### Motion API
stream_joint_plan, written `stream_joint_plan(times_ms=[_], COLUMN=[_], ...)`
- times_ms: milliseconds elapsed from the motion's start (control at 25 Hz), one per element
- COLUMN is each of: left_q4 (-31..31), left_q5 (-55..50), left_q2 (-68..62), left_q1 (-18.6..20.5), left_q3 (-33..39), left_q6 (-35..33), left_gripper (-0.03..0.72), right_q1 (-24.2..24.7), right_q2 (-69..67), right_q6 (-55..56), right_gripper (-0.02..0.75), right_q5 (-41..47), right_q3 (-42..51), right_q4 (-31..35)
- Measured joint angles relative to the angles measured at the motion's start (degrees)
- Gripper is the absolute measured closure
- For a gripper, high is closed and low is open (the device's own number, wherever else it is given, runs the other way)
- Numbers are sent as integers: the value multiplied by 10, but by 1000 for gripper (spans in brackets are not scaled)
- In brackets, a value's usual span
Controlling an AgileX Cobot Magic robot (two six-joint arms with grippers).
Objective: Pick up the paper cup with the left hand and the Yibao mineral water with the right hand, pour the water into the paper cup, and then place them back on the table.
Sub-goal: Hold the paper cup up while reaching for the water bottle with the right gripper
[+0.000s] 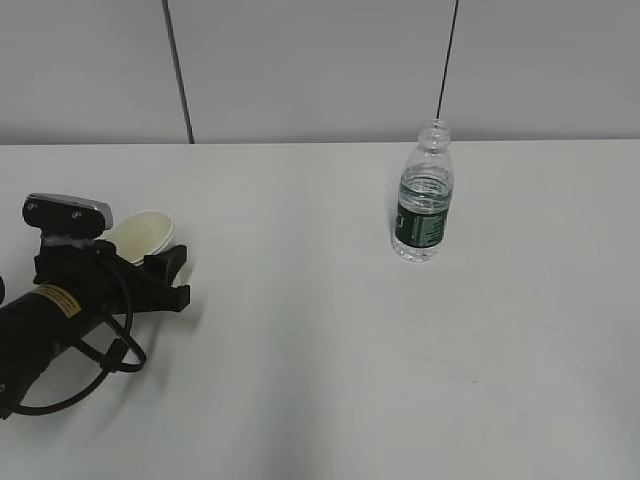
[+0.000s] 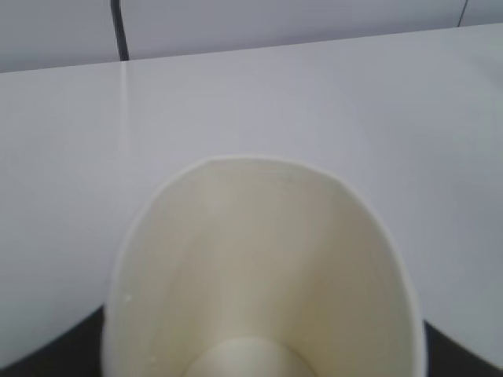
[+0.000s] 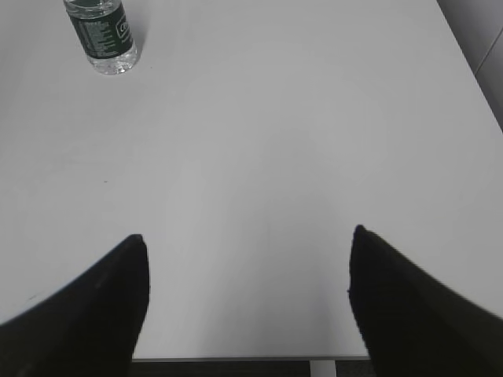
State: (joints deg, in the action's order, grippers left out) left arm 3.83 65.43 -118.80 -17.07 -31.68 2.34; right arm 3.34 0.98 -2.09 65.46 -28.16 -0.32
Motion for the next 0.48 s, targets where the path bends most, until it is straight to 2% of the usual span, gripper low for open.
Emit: stream_joint_plan(times_ms=[160,480], left_q4=[16,115], left_q5=[1,-18], left_q2=[0,65], left_q1=[0,-1], left_q3=[0,0], left_q6=[0,30], left_gripper=[297,298], right_q1=[0,0], right_q2=[0,0], right_q6=[0,0], right_gripper=[153,153], right_q5=[0,0], right_q3=[0,0], right_q4=[0,15])
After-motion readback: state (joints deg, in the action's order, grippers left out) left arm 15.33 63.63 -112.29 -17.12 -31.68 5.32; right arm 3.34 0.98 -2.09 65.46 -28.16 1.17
